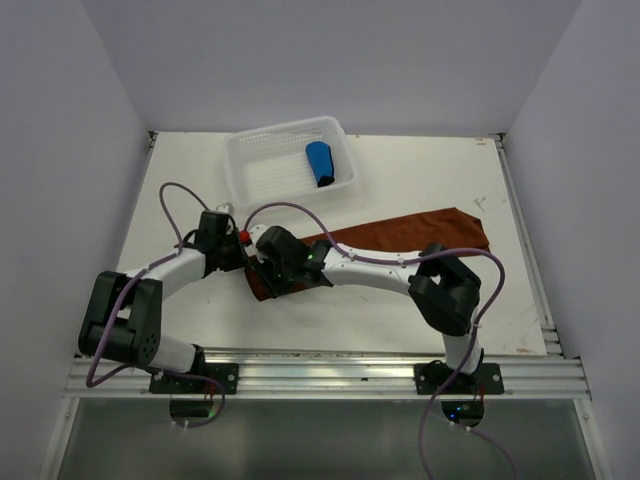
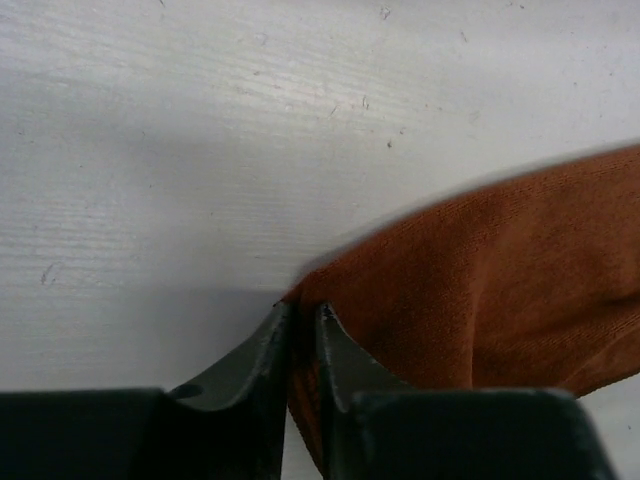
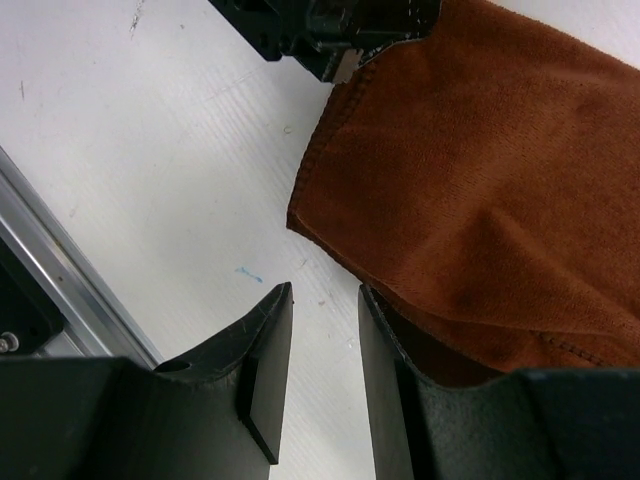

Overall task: Roll the towels
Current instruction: Fold the towel

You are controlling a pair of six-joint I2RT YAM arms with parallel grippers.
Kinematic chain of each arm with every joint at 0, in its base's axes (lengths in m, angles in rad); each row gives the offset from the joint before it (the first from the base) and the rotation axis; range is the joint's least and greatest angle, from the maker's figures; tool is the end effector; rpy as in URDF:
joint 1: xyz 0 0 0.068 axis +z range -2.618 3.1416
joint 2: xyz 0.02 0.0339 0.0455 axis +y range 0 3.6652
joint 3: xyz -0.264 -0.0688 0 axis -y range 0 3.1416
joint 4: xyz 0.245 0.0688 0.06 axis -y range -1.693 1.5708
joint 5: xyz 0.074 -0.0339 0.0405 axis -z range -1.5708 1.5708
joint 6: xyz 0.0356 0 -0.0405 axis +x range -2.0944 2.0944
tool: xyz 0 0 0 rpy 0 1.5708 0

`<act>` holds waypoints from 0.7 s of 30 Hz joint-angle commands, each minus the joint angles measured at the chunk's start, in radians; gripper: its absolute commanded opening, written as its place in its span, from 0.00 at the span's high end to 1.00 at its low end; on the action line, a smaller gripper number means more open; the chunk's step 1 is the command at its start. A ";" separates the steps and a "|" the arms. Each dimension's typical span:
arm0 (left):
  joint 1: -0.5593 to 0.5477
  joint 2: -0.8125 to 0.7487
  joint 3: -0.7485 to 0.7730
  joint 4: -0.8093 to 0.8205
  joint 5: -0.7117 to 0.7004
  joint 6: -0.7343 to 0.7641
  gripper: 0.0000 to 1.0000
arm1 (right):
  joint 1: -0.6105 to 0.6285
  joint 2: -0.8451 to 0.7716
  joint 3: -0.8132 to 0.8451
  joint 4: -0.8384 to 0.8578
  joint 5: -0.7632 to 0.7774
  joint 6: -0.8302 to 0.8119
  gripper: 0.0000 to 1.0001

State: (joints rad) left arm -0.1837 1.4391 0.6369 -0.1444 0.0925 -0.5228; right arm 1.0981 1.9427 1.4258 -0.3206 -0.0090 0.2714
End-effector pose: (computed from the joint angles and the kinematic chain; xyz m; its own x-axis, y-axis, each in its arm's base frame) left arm 0.2577 -0.0512 0.1520 -0.8085 -0.3555 -0.4690 -0.1948 0.9137 -0.3568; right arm 0.1964 0.3847 0.2091 -0.5653 -0.5167 -0.6430 -0.7697 0.6108 0.1859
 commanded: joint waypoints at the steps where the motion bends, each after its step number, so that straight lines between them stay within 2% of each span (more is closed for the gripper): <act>1: -0.014 0.007 -0.008 0.011 -0.036 -0.002 0.87 | 0.003 0.015 0.051 0.018 0.014 0.015 0.64; 3: -0.014 0.009 0.001 0.006 -0.045 0.004 1.00 | 0.002 0.019 0.064 0.018 0.014 0.015 0.64; 13: -0.014 -0.069 0.102 -0.087 -0.152 0.032 1.00 | 0.005 0.102 0.119 0.035 0.014 0.045 0.65; 21: -0.022 -0.011 0.083 -0.054 -0.099 0.032 1.00 | 0.008 0.163 0.145 0.063 0.029 0.058 0.63</act>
State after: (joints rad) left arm -0.1982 1.4033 0.7086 -0.2153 -0.0151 -0.5049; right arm 1.0996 2.0926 1.5173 -0.2985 -0.0082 0.3138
